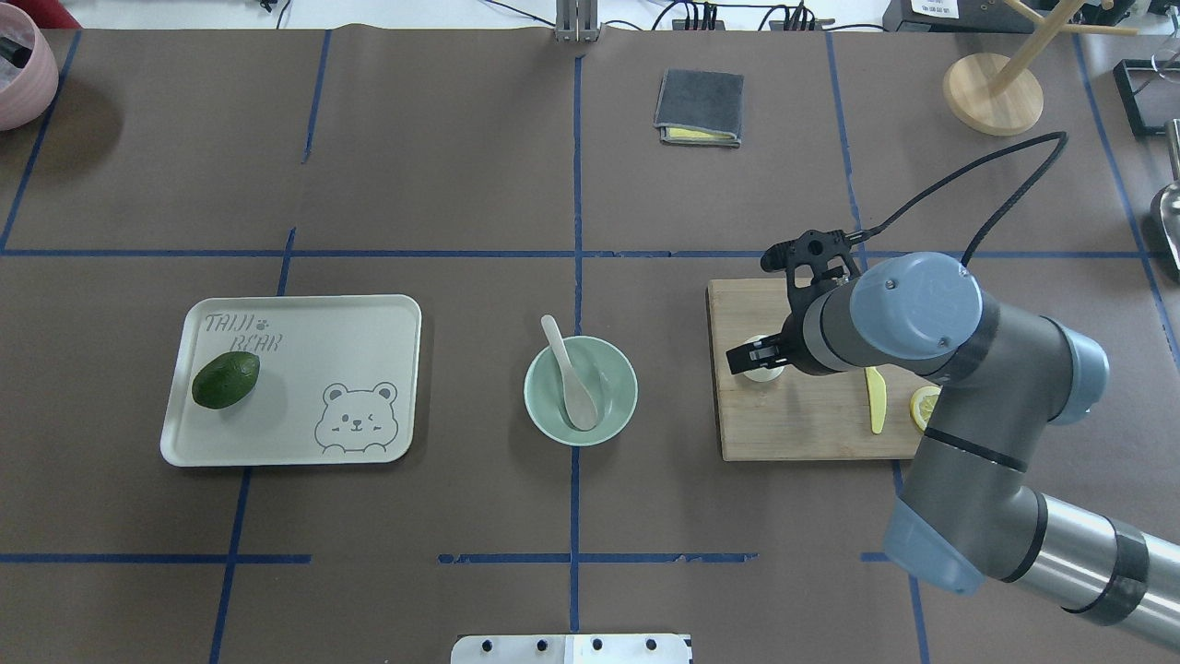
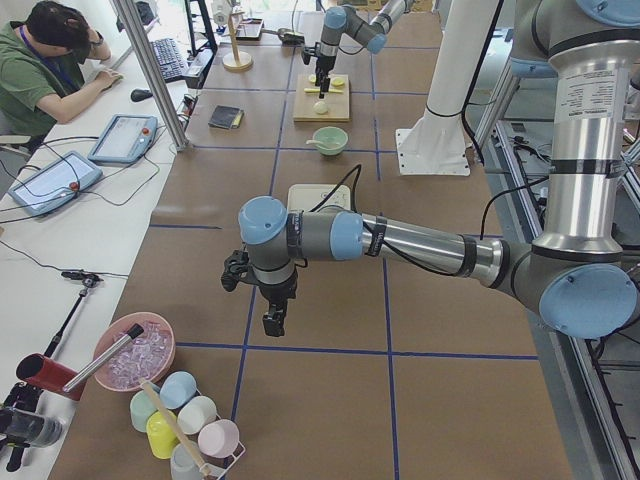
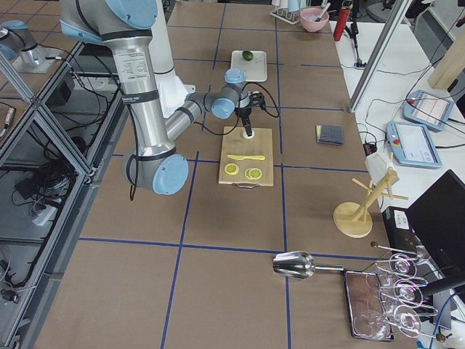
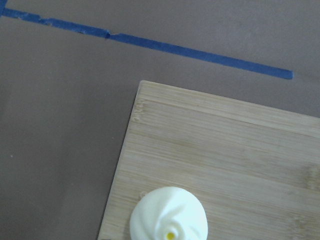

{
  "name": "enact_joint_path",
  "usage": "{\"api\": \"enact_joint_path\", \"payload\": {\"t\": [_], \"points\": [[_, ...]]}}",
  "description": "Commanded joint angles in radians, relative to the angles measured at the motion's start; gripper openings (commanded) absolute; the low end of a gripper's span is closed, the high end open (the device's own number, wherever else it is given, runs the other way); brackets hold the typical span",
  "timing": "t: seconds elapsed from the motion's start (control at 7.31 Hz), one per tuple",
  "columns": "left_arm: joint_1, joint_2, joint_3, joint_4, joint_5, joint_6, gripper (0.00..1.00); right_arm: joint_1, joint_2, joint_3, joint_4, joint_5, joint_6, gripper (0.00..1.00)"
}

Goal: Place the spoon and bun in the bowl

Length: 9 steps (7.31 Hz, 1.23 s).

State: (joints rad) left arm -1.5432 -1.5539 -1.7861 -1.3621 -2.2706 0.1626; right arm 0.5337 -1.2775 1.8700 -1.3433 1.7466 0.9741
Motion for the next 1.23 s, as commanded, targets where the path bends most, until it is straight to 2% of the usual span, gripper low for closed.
{"api": "enact_joint_path", "payload": {"t": [0.0,0.14,0.27,0.68,0.82,0.96,1.09], "points": [[0.000,0.000,-0.001,0.000,0.000,0.000,1.00,-0.032,0.026,-0.043,0.000,-0.033,0.014,0.63],[-0.002,0.000,-0.001,0.000,0.000,0.000,1.00,-0.031,0.023,-0.045,0.000,-0.032,0.014,0.16],[-0.002,0.000,-0.001,0.000,-0.001,0.000,1.00,-0.031,0.023,-0.043,0.000,-0.029,0.012,0.00],[0.000,0.000,0.001,0.000,0.000,0.000,1.00,-0.032,0.029,-0.038,0.000,-0.035,0.015,0.00],[0.000,0.000,-0.001,-0.002,0.000,0.000,1.00,-0.031,0.070,-0.035,0.000,-0.036,0.018,0.00],[0.000,0.000,0.000,-0.002,0.000,0.000,1.00,-0.038,0.142,-0.035,-0.055,-0.035,0.073,0.00],[0.000,0.000,0.001,-0.002,0.000,0.000,1.00,-0.061,0.267,-0.041,-0.195,-0.042,0.127,0.00]]}}
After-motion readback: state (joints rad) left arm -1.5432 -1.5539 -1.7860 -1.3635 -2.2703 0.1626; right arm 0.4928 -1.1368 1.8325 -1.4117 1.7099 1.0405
